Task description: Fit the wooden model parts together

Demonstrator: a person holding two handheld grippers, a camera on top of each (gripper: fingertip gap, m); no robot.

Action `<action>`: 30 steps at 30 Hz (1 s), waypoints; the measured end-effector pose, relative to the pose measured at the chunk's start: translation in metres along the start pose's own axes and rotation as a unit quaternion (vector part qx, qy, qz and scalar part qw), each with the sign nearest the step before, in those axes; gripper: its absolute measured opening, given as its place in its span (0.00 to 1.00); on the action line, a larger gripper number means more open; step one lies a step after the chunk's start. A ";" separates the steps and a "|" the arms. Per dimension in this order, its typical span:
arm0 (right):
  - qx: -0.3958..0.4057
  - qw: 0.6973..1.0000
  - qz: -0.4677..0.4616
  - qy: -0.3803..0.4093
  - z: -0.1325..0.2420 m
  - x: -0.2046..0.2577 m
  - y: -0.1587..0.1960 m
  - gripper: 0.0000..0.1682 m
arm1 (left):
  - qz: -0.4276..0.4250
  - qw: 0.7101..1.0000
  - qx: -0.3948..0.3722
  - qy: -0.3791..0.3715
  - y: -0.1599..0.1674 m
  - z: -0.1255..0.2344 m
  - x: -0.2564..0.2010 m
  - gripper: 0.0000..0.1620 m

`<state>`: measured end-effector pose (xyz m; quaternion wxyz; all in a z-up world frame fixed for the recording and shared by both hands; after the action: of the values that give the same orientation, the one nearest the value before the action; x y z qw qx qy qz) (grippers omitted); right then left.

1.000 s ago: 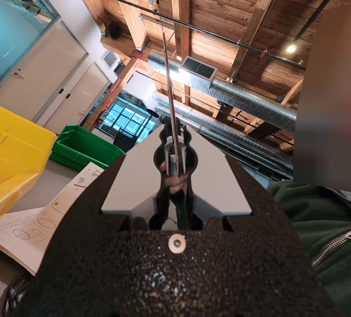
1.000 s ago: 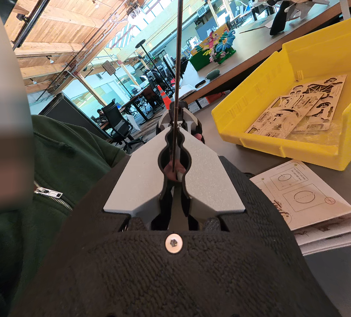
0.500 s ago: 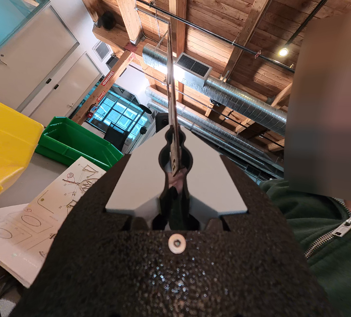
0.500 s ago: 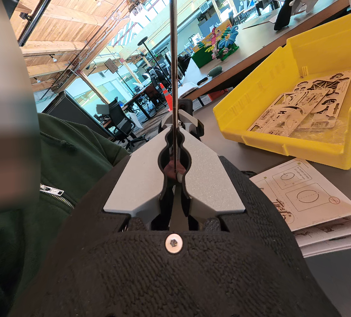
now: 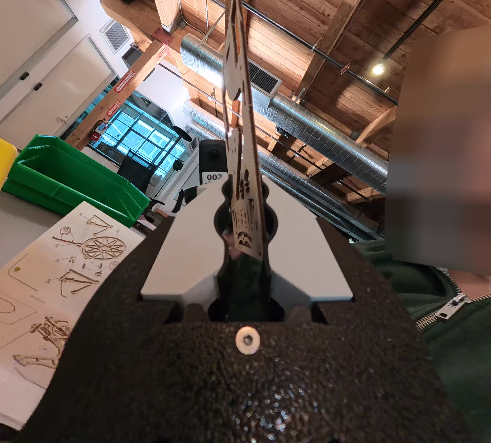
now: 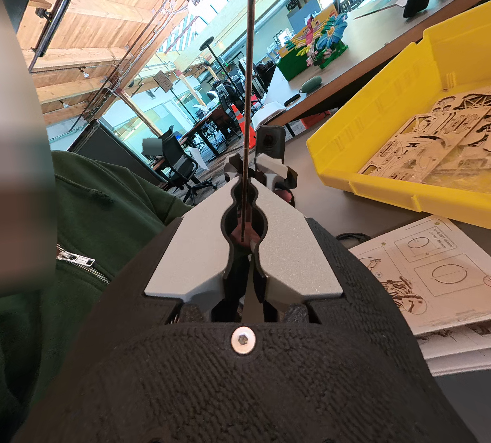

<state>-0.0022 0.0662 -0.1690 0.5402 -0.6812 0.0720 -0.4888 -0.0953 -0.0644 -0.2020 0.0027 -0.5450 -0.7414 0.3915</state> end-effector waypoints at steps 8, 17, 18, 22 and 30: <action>-0.006 1.000 -0.007 -0.002 -0.002 -0.001 0.000 0.02 | -0.004 0.999 -0.003 -0.032 -0.001 0.004 0.003 0.00; -0.016 1.000 -0.004 0.013 0.002 -0.005 -0.001 0.06 | -0.013 0.998 -0.015 -0.057 -0.003 0.008 0.006 0.00; -0.015 1.000 -0.002 0.015 0.002 -0.005 -0.001 0.05 | -0.015 0.998 -0.014 -0.058 -0.003 0.008 0.006 0.00; -0.014 1.000 0.003 0.022 0.003 -0.006 0.000 0.01 | -0.016 0.998 -0.010 -0.054 -0.003 0.007 0.005 0.00; -0.036 0.999 -0.006 0.019 0.009 -0.010 -0.003 0.01 | -0.017 0.999 -0.046 -0.023 -0.010 0.011 0.001 0.12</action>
<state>-0.0013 0.0797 -0.1722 0.5109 -0.6911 0.0960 -0.5021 -0.1087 -0.0709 -0.2047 -0.0332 -0.5226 -0.7678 0.3693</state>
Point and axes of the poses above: each gripper's, where its closed fingertips meet, z back along the fingers, y out of its underside, x = y × z across the jaws, the point moved 8 cm from there along z, back along the fingers, and after that the axes turned 10 degrees about y, right-handed, at the moved point
